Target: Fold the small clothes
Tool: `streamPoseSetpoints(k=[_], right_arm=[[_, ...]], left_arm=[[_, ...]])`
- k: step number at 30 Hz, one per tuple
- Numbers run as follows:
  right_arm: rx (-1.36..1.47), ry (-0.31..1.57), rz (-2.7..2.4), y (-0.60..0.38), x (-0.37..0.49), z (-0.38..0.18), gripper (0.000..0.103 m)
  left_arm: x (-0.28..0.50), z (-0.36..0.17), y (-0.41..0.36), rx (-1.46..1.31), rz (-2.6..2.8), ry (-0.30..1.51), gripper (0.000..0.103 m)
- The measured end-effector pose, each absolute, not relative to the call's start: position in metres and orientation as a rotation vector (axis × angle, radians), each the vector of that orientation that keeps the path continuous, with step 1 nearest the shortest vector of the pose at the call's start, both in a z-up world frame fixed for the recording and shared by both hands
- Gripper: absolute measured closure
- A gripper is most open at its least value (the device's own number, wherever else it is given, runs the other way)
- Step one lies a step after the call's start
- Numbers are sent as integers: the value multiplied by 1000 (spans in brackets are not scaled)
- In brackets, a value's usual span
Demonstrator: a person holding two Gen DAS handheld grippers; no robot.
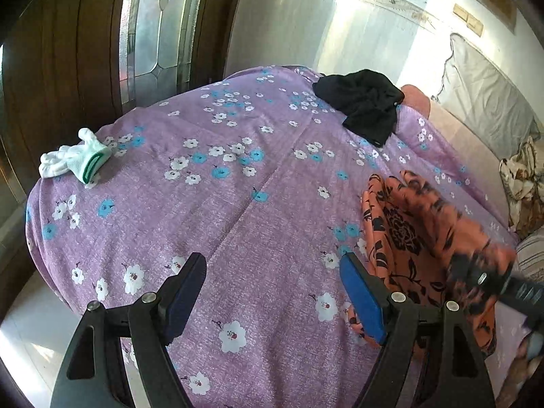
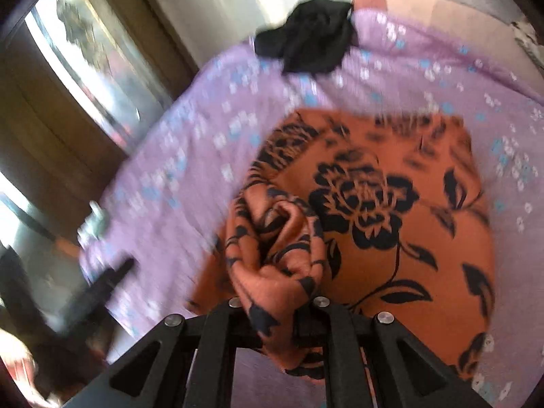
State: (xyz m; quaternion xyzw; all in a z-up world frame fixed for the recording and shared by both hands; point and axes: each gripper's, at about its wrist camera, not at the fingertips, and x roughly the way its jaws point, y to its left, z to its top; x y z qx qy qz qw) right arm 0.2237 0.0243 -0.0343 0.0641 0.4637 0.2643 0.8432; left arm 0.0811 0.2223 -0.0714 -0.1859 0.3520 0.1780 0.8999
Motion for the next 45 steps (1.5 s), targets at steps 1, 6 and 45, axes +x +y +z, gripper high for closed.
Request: streamPoseSetpoints(k=[1, 6, 45], right_arm=[[148, 963, 552, 30, 222, -34, 93], [99, 1112, 668, 79, 222, -101, 36], [457, 1008, 625, -95, 214, -100, 35]], left_arm=[[81, -72, 225, -387, 371, 728, 21], [77, -72, 233, -410, 379, 730, 21], [132, -72, 134, -285, 48, 898, 89]])
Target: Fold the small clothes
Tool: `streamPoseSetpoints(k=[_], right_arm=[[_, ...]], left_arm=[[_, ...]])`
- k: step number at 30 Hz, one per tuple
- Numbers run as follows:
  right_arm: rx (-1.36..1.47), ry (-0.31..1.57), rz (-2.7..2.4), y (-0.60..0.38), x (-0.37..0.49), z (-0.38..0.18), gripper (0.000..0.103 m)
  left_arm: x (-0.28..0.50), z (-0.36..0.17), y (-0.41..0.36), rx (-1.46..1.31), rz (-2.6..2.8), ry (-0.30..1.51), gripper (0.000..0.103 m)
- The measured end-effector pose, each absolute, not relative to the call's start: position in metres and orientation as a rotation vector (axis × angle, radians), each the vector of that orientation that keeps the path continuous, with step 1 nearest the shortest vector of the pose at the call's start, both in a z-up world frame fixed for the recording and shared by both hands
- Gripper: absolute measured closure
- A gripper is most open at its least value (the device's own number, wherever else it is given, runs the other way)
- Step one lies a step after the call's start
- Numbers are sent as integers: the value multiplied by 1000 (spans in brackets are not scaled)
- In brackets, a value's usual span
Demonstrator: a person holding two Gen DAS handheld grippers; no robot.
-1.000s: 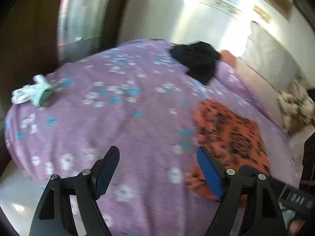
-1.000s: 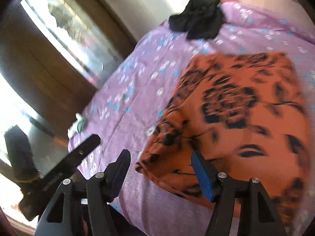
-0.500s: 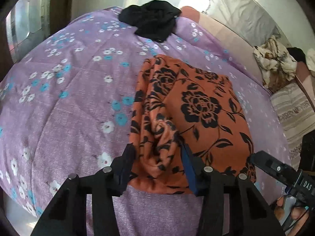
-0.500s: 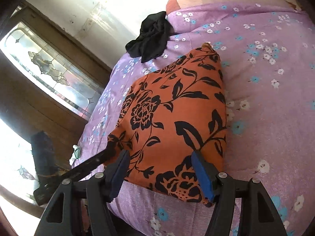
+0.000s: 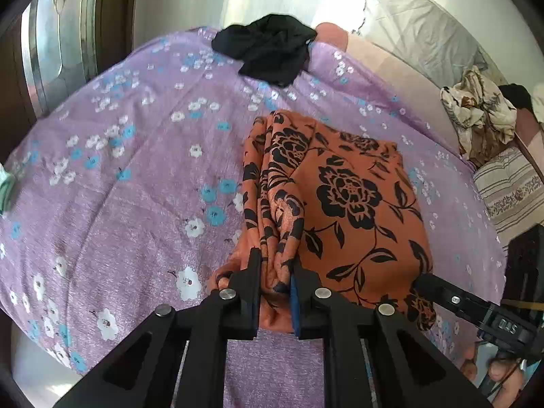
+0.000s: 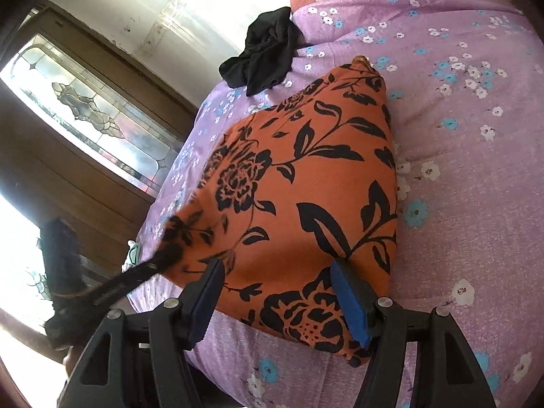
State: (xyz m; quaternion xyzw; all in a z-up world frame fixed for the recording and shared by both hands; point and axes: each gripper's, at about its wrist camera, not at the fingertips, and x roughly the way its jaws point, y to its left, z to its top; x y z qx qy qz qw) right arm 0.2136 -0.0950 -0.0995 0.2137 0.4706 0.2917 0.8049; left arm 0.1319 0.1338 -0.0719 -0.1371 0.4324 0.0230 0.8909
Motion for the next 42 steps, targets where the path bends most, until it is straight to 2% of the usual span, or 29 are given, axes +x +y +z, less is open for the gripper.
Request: streamPoseSetpoints(k=[6, 7, 9, 12, 14, 17, 21, 30, 32, 34, 38, 40, 42], right_arm=[[442, 1023, 632, -94, 215, -101, 34], [438, 1025, 635, -94, 216, -100, 34], [438, 1028, 638, -95, 217, -100, 34], [441, 1029, 638, -95, 217, -101, 34], [437, 1028, 637, -93, 216, -101, 34], [438, 1029, 640, -93, 216, -101, 34], [451, 1033, 649, -95, 217, -102, 34], [451, 1039, 670, -97, 217, -103, 34], [451, 1041, 670, -96, 217, -103, 34], [447, 1045, 668, -96, 217, -102, 34], [442, 1053, 669, -96, 219, -101, 34], [440, 1060, 663, -95, 221, -101, 34], [437, 1072, 672, -93, 222, -100, 34]], left_arm=[[130, -100, 142, -311, 69, 974, 88], [128, -98, 144, -322, 67, 963, 85], [124, -86, 144, -317, 68, 936, 85], [120, -53, 140, -276, 27, 836, 79], [130, -44, 140, -285, -15, 816, 69], [165, -45, 141, -284, -69, 837, 69], [213, -72, 144, -272, -104, 940, 69], [238, -100, 161, -376, -125, 1032, 69], [239, -100, 164, -395, -125, 1036, 88], [237, -93, 162, -389, -115, 1030, 92], [199, -42, 140, -262, -96, 851, 92], [196, -51, 138, -224, -63, 868, 92], [206, -87, 146, -209, -7, 954, 92]])
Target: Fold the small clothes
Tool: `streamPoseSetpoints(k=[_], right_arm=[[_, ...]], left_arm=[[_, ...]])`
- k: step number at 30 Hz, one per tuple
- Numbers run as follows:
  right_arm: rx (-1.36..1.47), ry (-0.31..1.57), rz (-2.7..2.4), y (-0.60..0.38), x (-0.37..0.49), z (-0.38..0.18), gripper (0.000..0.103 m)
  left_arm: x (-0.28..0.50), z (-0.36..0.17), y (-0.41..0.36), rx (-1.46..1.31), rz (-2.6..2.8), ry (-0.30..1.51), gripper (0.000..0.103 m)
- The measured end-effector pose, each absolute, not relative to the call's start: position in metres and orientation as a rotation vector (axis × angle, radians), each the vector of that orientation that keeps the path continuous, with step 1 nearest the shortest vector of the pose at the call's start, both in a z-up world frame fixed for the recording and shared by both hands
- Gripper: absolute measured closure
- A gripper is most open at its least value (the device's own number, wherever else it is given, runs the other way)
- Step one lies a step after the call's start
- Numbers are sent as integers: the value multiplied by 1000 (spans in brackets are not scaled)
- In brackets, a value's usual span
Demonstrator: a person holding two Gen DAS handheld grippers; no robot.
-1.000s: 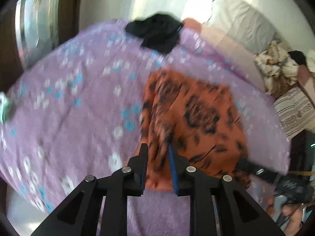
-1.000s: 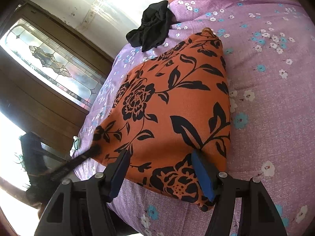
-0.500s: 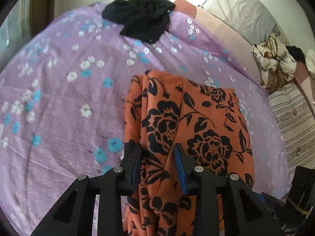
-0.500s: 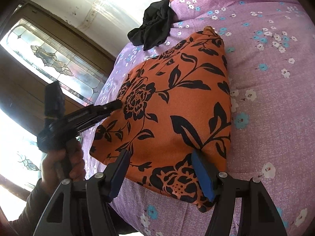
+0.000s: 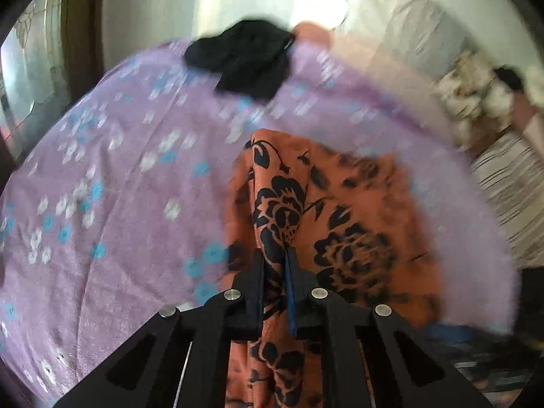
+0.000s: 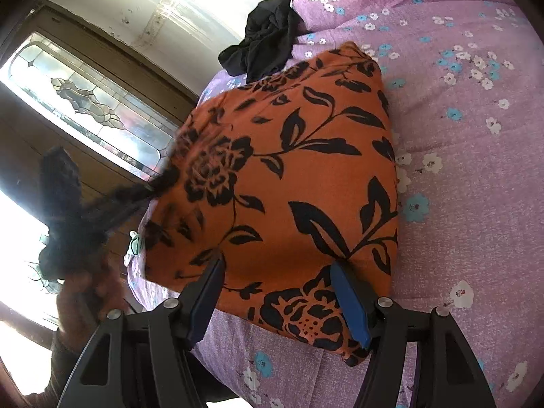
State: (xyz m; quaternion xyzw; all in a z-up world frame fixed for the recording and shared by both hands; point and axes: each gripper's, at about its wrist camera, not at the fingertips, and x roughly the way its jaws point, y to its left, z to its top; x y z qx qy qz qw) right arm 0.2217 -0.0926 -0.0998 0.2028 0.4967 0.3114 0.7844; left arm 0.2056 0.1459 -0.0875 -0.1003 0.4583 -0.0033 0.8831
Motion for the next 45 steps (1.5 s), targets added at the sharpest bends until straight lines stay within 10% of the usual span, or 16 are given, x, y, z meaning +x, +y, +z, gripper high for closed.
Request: streamPoseSetpoints(k=[17, 45], right_arm=[[485, 1085, 743, -88, 237, -88, 24], [691, 1106, 702, -117, 331, -84, 21]], left_arm=[[153, -39, 136, -217, -15, 810, 58], [167, -107, 136, -176, 52, 967, 41]])
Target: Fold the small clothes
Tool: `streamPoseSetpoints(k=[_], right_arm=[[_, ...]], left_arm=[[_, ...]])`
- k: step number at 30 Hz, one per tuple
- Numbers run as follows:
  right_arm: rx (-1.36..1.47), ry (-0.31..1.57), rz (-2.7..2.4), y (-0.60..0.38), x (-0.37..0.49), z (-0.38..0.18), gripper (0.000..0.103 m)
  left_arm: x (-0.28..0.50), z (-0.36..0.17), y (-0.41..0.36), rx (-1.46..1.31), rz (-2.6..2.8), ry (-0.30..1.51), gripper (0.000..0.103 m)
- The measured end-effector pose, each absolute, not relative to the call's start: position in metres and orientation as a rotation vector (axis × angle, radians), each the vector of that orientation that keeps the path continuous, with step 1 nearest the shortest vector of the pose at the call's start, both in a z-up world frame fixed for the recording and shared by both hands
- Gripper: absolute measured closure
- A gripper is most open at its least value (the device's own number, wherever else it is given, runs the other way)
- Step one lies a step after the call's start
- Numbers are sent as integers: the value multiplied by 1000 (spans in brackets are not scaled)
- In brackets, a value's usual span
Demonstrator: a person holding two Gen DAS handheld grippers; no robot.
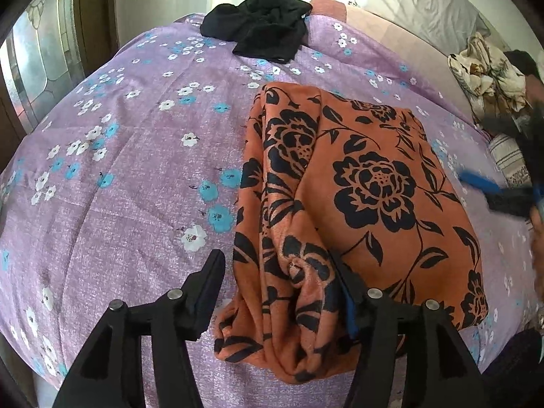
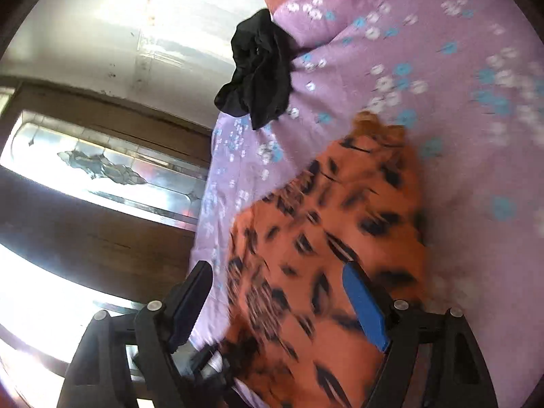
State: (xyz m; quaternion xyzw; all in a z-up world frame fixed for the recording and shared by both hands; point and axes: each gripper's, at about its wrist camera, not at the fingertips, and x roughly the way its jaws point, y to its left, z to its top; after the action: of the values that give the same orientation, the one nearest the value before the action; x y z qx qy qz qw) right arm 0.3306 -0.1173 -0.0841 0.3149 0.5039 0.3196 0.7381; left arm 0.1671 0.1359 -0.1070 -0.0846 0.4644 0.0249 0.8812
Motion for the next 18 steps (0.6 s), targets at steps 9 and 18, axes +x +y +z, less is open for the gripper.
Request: streamPoseSetpoints(k=[9, 18], right_arm=[[673, 1218, 648, -139, 278, -131, 21], [535, 1227, 612, -107, 287, -132, 29]], left_arm=[[165, -106, 137, -179, 52, 966, 41], [165, -105, 136, -174, 55, 968, 41]])
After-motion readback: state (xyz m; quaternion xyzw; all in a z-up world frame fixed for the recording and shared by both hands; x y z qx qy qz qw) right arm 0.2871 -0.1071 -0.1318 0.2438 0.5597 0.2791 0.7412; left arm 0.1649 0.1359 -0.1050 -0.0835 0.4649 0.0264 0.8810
